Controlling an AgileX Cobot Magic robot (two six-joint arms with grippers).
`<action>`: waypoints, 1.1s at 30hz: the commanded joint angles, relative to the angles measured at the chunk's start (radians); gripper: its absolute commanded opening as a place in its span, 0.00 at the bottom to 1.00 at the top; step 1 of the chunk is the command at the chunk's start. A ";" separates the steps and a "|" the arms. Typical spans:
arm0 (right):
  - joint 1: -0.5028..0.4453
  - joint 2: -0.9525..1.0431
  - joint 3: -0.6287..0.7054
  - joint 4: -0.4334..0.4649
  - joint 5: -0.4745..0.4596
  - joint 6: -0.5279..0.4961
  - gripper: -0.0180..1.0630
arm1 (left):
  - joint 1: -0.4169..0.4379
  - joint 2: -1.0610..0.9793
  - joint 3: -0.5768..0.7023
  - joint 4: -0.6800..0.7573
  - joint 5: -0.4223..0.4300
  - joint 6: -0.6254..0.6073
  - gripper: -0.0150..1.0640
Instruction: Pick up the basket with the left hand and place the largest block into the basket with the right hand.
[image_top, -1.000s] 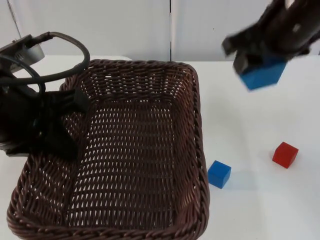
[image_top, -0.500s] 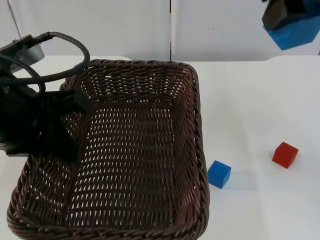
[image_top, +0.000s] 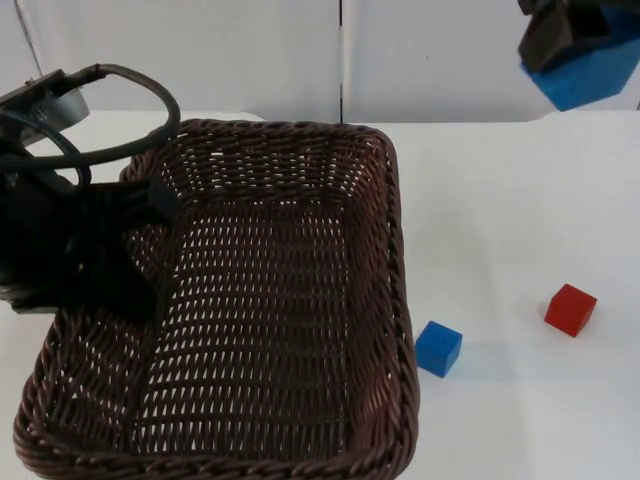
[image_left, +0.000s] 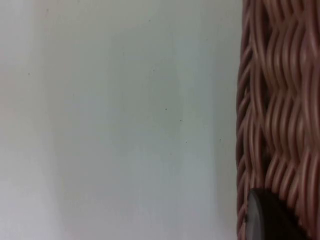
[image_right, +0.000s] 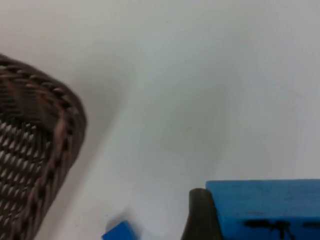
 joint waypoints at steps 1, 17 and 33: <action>0.008 -0.011 -0.006 0.069 0.007 -0.077 0.02 | -0.003 -0.012 0.002 -0.030 -0.005 -0.001 0.01; 0.245 -0.011 -0.006 0.106 0.028 -0.185 0.02 | -0.003 -0.012 0.002 -0.032 -0.005 -0.001 0.01; 0.357 0.089 -0.073 0.110 -0.023 -0.233 0.02 | -0.003 -0.012 0.002 -0.028 -0.005 -0.001 0.01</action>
